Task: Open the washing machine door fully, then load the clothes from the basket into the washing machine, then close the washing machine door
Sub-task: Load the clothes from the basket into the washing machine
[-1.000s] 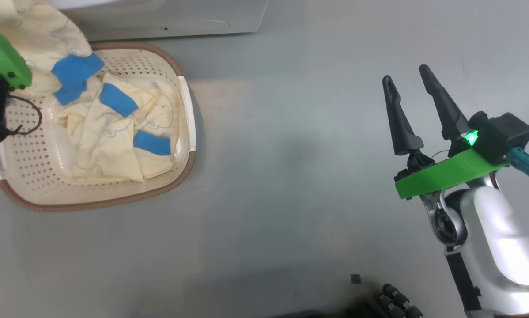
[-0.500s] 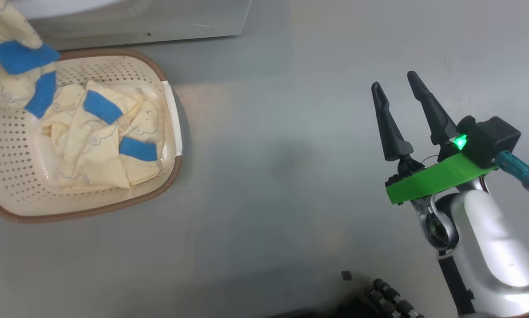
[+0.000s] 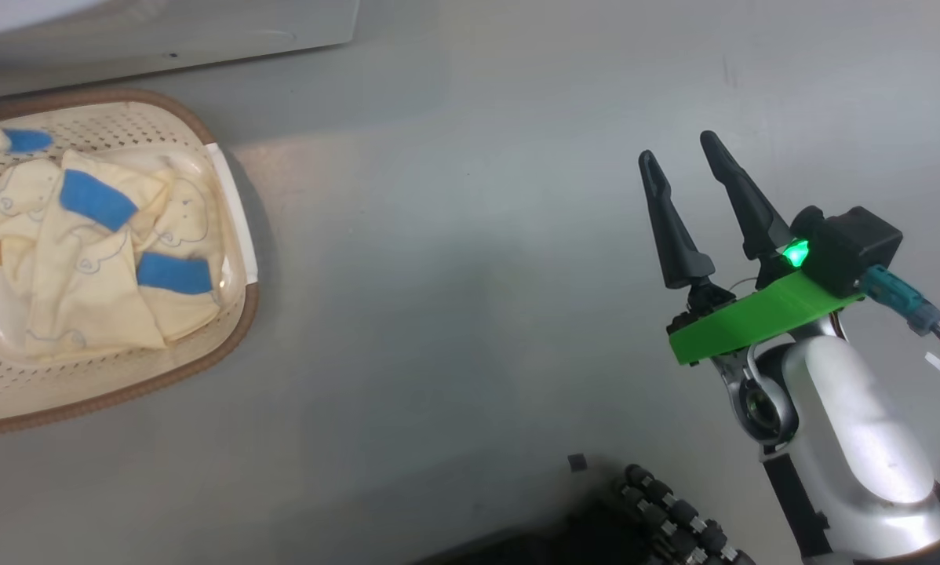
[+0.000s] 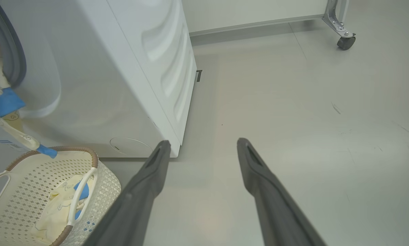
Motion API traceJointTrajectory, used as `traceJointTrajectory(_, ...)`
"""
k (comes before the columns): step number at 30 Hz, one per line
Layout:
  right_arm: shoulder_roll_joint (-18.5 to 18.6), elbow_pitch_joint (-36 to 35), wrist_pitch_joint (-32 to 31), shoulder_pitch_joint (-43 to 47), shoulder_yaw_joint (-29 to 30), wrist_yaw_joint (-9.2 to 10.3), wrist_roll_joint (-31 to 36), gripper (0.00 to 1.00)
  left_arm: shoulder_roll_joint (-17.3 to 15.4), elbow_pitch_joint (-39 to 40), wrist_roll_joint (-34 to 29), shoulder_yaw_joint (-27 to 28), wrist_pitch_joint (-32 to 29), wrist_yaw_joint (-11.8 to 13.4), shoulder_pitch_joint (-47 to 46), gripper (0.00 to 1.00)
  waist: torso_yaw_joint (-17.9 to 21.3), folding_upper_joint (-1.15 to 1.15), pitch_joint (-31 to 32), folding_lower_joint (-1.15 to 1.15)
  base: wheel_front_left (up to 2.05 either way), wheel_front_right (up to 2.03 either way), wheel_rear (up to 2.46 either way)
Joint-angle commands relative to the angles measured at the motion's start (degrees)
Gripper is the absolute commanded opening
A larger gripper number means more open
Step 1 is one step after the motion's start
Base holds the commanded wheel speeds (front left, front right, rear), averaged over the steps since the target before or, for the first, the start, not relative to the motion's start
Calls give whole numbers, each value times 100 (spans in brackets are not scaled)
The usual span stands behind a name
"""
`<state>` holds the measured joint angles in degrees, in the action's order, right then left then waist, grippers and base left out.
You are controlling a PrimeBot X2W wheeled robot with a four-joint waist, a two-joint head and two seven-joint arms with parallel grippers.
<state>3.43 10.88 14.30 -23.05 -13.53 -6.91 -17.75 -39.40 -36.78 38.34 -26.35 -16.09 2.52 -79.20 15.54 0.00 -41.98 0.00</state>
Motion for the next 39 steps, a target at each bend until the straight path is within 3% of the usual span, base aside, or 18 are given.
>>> traceJointTrajectory(1, -16, -109, 64, 20, -110, -58, -59, 100, -382, 127, -48, 218, 49, 20, -269, 0, 107, 0, -82, 0, 0, 0, 0)
traceJointTrajectory(16, -45, -225, 69, -8, -140, -58, -133, 100, -592, -359, -459, 204, 910, -86, -1128, 0, 438, 0, -414, 0, 0, 0, 0)
traceJointTrajectory(22, -50, -258, 69, -27, -128, -58, -119, 100, -528, -664, -502, 234, 1395, -160, -1390, 0, 445, 0, -490, 0, 0, 0, 0)
traceJointTrajectory(28, -52, -231, 69, -52, -131, -58, -94, 100, -282, -1250, -178, 314, 1128, -272, -1423, 0, 383, 0, -491, 0, 0, 0, 0)
traceJointTrajectory(29, -52, -224, 70, -55, -125, -58, -90, 100, -244, -1314, -141, 317, 1088, -286, -1423, 39, 368, 0, -485, 0, 0, 0, 0)
traceJointTrajectory(31, -52, -214, 70, -64, -121, -58, -80, 100, -184, -1417, -82, 321, 1043, -312, -1420, 96, 339, 0, -468, 0, 0, 0, 0)
traceJointTrajectory(32, -53, -216, 70, -69, -119, -58, -76, 100, -166, -1460, -81, 301, 1021, -324, -1413, 100, 324, 0, -457, 0, 0, 0, 0)
traceJointTrajectory(39, -50, -216, 70, -78, -57, -58, -27, 100, -55, -1670, -10, 250, 1103, -434, -1265, 100, 184, 0, -343, 0, 0, 0, 0)
